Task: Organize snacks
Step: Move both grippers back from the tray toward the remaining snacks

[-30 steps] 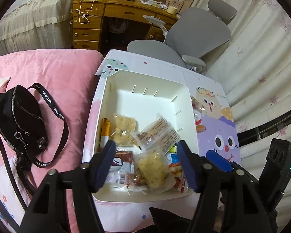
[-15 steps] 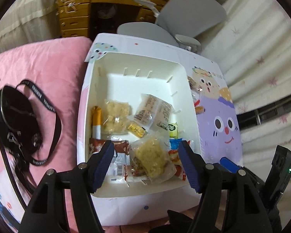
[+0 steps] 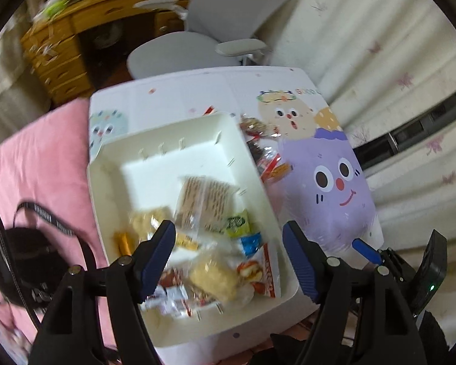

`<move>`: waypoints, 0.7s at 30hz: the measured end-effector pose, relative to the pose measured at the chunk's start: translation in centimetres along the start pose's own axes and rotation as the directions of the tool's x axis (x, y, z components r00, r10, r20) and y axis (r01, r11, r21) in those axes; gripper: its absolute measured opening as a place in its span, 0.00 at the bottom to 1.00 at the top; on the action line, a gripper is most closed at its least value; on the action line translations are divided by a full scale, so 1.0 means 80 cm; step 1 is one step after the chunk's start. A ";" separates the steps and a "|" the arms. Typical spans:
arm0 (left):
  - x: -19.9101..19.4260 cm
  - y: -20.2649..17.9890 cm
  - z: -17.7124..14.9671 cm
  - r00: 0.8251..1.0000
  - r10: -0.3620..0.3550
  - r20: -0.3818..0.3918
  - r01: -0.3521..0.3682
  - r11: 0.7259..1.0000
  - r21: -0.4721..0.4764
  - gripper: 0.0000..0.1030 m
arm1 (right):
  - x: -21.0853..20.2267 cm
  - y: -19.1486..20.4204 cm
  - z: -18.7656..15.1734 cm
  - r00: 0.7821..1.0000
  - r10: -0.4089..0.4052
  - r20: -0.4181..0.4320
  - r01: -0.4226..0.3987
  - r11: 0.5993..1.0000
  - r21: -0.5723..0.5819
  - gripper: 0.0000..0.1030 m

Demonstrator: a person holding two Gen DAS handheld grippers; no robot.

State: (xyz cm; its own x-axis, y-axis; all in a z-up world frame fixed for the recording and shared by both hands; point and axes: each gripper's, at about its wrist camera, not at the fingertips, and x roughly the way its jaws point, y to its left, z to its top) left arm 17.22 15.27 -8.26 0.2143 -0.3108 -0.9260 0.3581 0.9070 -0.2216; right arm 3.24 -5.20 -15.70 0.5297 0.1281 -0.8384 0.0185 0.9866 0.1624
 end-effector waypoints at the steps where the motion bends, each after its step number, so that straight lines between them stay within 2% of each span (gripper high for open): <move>1: 0.002 -0.008 0.010 1.000 0.005 -0.007 -0.005 1.000 0.029 0.72 | 0.001 0.000 0.001 1.000 -0.003 0.011 0.003 1.000 -0.013 0.56; 4: 0.008 -0.030 0.041 0.999 0.028 -0.024 -0.025 0.994 0.110 0.76 | 0.009 -0.004 0.011 0.999 -0.001 0.049 0.004 0.998 -0.061 0.56; 10: 0.033 -0.060 0.096 0.997 0.056 -0.061 -0.043 0.980 0.196 0.80 | 0.034 -0.006 0.032 0.995 -0.014 0.100 0.030 0.986 -0.165 0.56; 15: 0.077 -0.078 0.143 0.988 0.066 -0.142 -0.036 0.979 0.202 0.83 | 0.066 -0.007 0.044 0.991 -0.046 0.122 0.084 0.944 -0.318 0.56; 21: 0.143 -0.089 0.180 0.962 0.062 -0.266 -0.020 0.987 0.159 0.83 | 0.106 -0.015 0.054 0.994 -0.031 0.106 0.072 0.908 -0.413 0.55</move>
State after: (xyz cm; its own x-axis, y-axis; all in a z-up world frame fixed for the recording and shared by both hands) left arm 30.25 1.16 -12.91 -0.0133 -0.1670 -0.9859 0.4939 0.8562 -0.1517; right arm 11.40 -5.74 -20.74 0.6159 0.0859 -0.7831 -0.2947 0.9470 -0.1279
